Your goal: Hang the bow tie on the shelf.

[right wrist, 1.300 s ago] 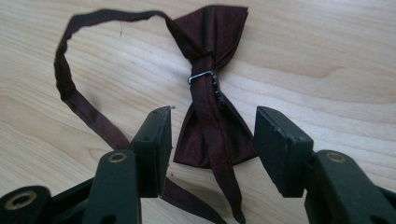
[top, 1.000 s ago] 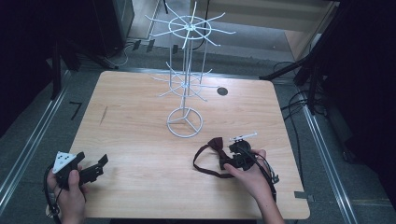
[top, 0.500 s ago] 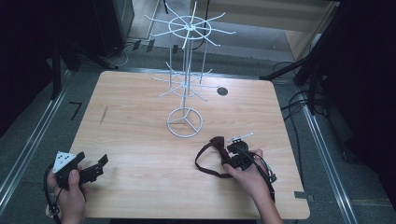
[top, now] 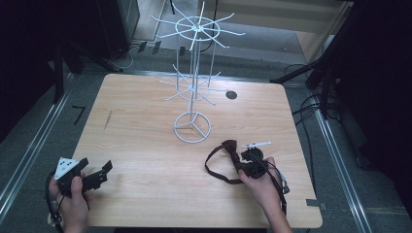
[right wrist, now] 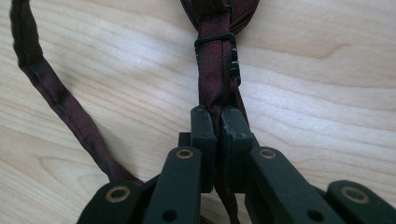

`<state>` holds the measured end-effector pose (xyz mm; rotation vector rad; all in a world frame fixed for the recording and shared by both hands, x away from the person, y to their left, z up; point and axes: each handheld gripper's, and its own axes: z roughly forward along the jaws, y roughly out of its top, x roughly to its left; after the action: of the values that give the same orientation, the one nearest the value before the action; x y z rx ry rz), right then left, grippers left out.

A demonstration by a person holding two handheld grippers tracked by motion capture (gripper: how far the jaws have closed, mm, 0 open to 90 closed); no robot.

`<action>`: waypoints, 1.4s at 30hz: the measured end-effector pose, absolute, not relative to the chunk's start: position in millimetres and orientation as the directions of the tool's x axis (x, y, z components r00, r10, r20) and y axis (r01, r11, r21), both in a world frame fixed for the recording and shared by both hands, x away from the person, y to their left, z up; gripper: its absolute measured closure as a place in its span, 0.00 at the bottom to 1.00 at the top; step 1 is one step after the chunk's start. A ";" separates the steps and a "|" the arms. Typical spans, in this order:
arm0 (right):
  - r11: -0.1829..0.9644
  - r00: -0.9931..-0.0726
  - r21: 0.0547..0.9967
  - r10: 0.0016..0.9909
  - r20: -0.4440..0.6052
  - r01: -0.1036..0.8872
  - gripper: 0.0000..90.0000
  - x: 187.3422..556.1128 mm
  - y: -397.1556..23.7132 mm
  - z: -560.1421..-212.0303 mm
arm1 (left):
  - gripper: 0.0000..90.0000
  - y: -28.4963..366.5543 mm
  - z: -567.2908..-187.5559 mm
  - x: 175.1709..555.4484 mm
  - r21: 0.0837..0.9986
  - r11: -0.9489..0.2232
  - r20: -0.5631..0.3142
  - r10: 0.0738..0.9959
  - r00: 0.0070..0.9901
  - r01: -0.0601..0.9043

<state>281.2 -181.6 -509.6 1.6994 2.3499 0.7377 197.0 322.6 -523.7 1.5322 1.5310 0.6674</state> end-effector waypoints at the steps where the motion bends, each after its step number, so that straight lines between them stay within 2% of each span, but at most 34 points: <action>1: 0.233 -0.346 0.481 0.924 0.161 0.845 0.97 280.1 -182.3 -509.2 | 0.10 322.6 -523.7 197.1 0.845 0.108 -0.192 0.975 0.109 0.524; 7: 0.195 -0.345 0.582 0.925 0.160 0.790 0.97 273.5 -187.4 -498.6 | 0.10 322.5 -523.8 197.3 0.844 0.107 -0.191 0.976 0.108 0.525; 9: 0.175 -0.354 0.645 0.922 0.158 0.744 0.96 270.3 -188.0 -490.5 | 0.10 322.5 -523.8 197.2 0.845 0.107 -0.191 0.976 0.108 0.524; 16: 0.149 -0.374 0.746 0.916 0.142 0.649 0.96 263.7 -185.7 -475.1 | 0.10 322.6 -523.8 197.1 0.844 0.108 -0.192 0.975 0.108 0.525; 42: 0.100 -0.367 0.867 0.925 0.100 0.488 0.96 261.5 -175.6 -430.7 | 0.10 322.7 -523.9 197.3 0.845 0.110 -0.195 0.975 0.109 0.524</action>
<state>261.5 -175.6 -430.7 1.3774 1.9064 1.2033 197.3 322.7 -523.9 1.5303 1.5318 0.6645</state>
